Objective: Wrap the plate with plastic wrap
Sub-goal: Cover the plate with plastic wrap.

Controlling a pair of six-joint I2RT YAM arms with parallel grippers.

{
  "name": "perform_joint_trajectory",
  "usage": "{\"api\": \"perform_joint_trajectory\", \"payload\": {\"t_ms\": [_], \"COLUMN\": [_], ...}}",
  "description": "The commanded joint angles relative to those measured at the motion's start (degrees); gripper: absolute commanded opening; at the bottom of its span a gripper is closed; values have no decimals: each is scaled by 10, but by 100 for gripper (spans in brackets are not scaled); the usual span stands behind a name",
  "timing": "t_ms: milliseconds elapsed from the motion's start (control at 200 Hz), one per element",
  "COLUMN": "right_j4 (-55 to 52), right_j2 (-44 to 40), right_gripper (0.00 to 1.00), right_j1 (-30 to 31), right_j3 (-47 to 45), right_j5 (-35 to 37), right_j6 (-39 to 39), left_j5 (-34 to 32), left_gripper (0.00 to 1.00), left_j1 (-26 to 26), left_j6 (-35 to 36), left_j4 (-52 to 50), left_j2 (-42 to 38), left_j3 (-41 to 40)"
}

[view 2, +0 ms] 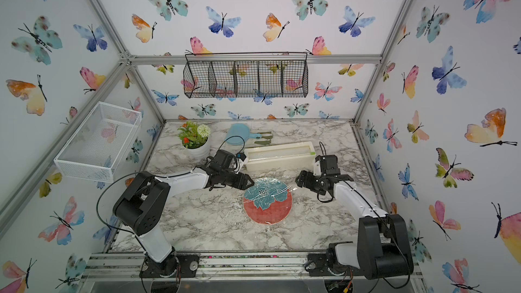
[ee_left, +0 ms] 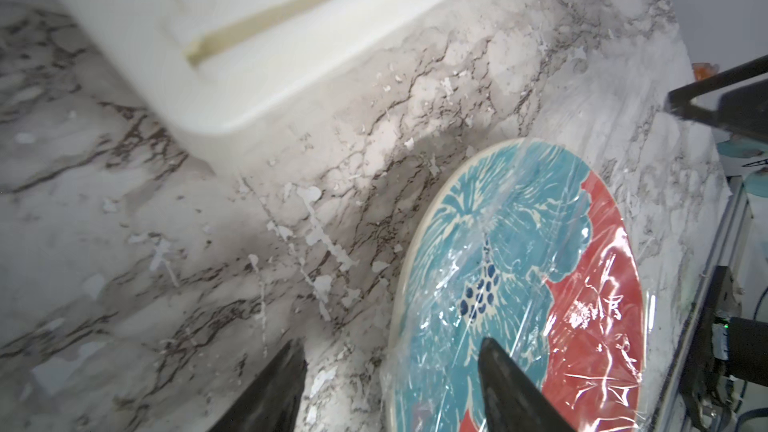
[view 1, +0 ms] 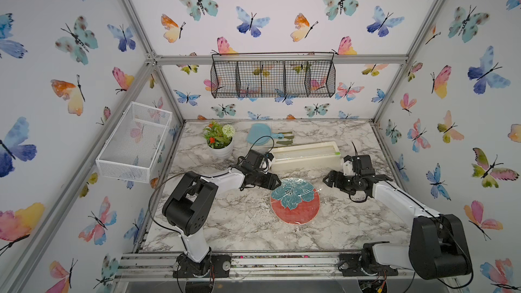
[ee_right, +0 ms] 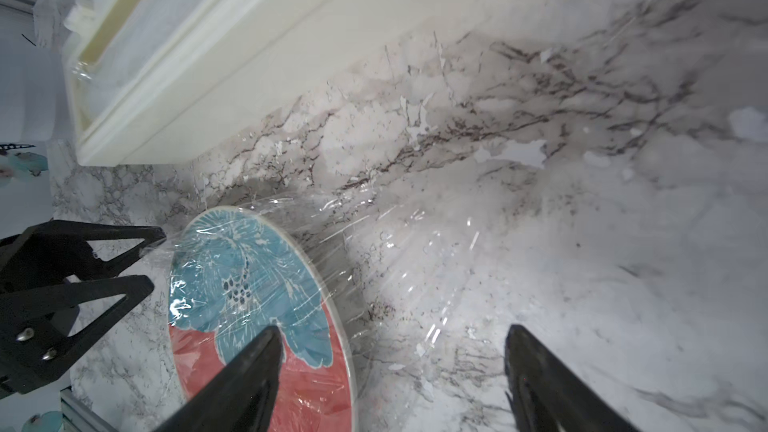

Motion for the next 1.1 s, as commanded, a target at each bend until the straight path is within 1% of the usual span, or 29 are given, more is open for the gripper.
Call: {"api": "perform_joint_trajectory", "payload": {"t_ms": [0,105,180,410,500,641,711,756,836,911,961,976,1051,1096], "right_j4": [54,82,95,109,107,108,110,115,119,119,121,121,122,121], "right_j2": [-3,19,37,70,80,84,85,86,93,100,104,105,108,108], "right_gripper": [84,80,76,59,55,54,51,47,37,31,23,21,10,7], "right_j1": [-2,-2,-2,-2,-3,-2,-2,-2,-2,-2,-2,-2,-2,-1], "right_j3": [-16,-25,-27,-16,-12,-10,-9,-8,-1,8,13,15,25,32], "right_j5": [-35,-70,-82,-75,-67,-67,-69,-72,-73,-73,-76,-77,-80,-82], "right_j6": [15,20,21,16,11,8,8,9,8,7,7,8,10,11], "left_j5": [37,32,30,25,22,22,22,21,18,17,17,-1,-18,-27], "left_gripper": [62,56,52,38,32,29,22,16,8,5,3,2,1,0], "left_j1": [3,3,3,4,4,4,3,3,3,4,4,4,5,6], "left_j6": [-2,-4,-5,-12,-11,-10,-12,-12,-9,-4,-3,-3,-2,-2], "left_j4": [32,46,47,54,47,43,43,43,35,27,24,23,19,16], "left_j2": [-2,11,25,35,38,39,41,41,45,44,38,36,20,11], "left_j3": [-12,-14,-9,5,13,18,18,19,22,23,21,21,16,14]}}
